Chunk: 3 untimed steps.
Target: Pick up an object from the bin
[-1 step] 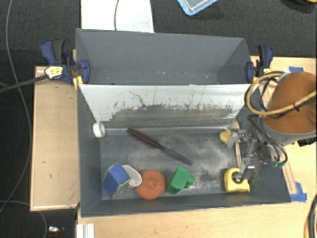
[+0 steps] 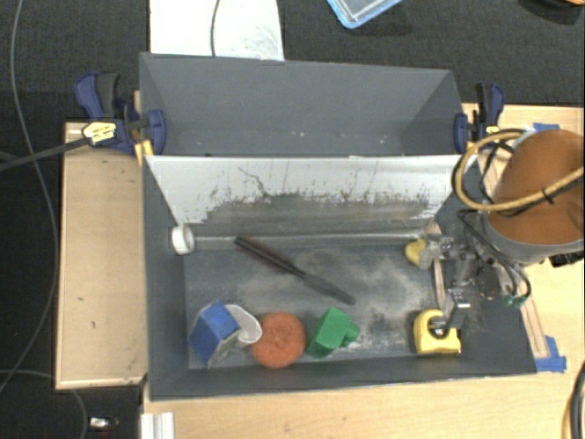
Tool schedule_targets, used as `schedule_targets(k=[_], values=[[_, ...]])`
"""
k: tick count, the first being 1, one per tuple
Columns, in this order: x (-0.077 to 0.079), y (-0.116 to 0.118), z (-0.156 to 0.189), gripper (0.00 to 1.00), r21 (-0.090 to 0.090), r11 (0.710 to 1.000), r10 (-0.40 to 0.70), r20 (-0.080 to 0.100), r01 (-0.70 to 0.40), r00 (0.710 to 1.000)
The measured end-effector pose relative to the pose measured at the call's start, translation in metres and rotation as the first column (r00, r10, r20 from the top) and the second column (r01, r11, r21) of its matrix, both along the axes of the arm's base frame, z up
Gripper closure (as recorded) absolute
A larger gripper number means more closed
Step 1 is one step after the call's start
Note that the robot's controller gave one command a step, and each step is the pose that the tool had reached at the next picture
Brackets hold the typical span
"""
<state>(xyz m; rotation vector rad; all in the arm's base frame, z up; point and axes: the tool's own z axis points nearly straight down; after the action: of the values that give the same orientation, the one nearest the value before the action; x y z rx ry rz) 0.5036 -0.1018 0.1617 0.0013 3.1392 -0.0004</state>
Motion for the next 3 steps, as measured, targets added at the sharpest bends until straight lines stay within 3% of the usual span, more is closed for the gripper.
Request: schedule_targets(k=[1,2,3], values=[[-0.018,0.055,-0.059,0.0,0.001,0.997,-0.078,0.003,0.078,0.997],[-0.022,0.074,-0.08,0.0,0.001,0.996,-0.091,0.0,0.091,0.996],[-0.018,0.126,-0.053,0.0,0.0,0.991,0.135,0.002,-0.135,0.991]])
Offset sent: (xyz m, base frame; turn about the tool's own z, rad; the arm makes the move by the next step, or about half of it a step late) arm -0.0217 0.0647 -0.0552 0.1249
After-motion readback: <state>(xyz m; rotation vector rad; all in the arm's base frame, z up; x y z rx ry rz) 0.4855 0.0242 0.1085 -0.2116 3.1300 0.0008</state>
